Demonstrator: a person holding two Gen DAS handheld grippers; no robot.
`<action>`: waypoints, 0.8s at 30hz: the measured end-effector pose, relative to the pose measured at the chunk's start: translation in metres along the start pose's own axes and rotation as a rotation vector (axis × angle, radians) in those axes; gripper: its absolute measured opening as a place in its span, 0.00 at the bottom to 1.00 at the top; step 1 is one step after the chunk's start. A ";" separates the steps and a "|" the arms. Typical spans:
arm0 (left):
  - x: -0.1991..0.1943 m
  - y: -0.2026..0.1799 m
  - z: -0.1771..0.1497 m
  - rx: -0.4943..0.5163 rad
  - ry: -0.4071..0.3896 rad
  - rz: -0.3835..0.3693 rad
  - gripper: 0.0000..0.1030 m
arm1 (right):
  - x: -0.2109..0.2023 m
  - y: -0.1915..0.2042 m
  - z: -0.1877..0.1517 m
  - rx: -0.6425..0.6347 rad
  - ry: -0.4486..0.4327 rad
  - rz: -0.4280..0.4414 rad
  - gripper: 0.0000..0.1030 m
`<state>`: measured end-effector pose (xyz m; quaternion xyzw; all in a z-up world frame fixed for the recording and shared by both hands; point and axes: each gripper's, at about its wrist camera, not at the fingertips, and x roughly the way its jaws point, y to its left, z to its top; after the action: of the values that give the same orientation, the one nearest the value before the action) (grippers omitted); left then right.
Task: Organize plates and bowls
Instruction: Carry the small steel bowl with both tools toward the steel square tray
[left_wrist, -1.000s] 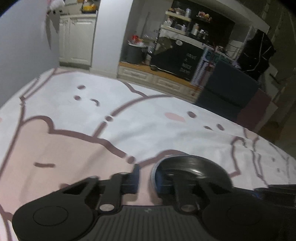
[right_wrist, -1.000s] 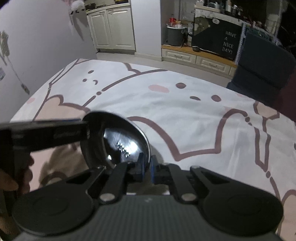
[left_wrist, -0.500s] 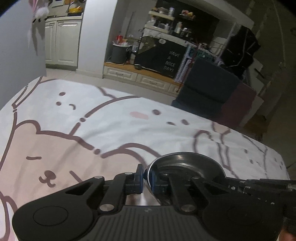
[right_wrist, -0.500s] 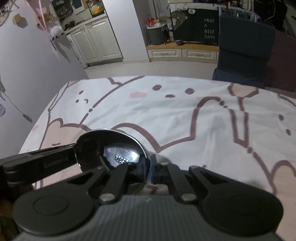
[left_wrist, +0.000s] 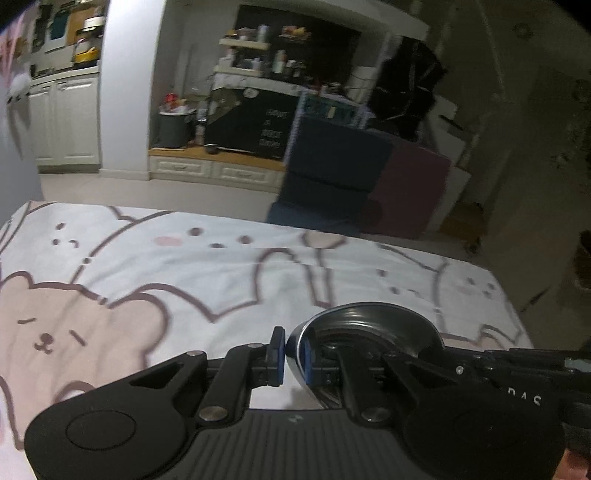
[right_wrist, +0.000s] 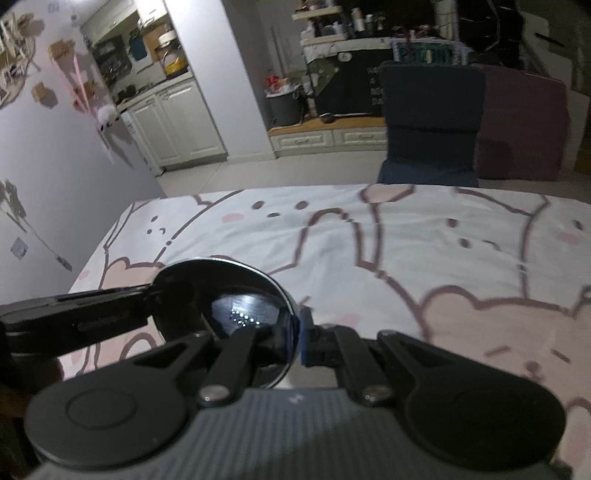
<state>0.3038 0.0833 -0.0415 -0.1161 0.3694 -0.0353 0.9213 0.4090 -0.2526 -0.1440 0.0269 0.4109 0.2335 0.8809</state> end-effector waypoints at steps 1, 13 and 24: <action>-0.003 -0.010 -0.003 0.002 0.000 -0.016 0.11 | -0.010 -0.007 -0.003 0.008 -0.006 -0.003 0.05; -0.006 -0.125 -0.056 0.089 0.034 -0.156 0.12 | -0.116 -0.099 -0.061 0.054 -0.056 -0.110 0.05; 0.022 -0.184 -0.102 0.240 0.145 -0.213 0.11 | -0.147 -0.168 -0.133 0.109 -0.012 -0.185 0.04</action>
<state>0.2528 -0.1175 -0.0838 -0.0410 0.4135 -0.1847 0.8906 0.2949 -0.4846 -0.1674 0.0380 0.4186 0.1281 0.8983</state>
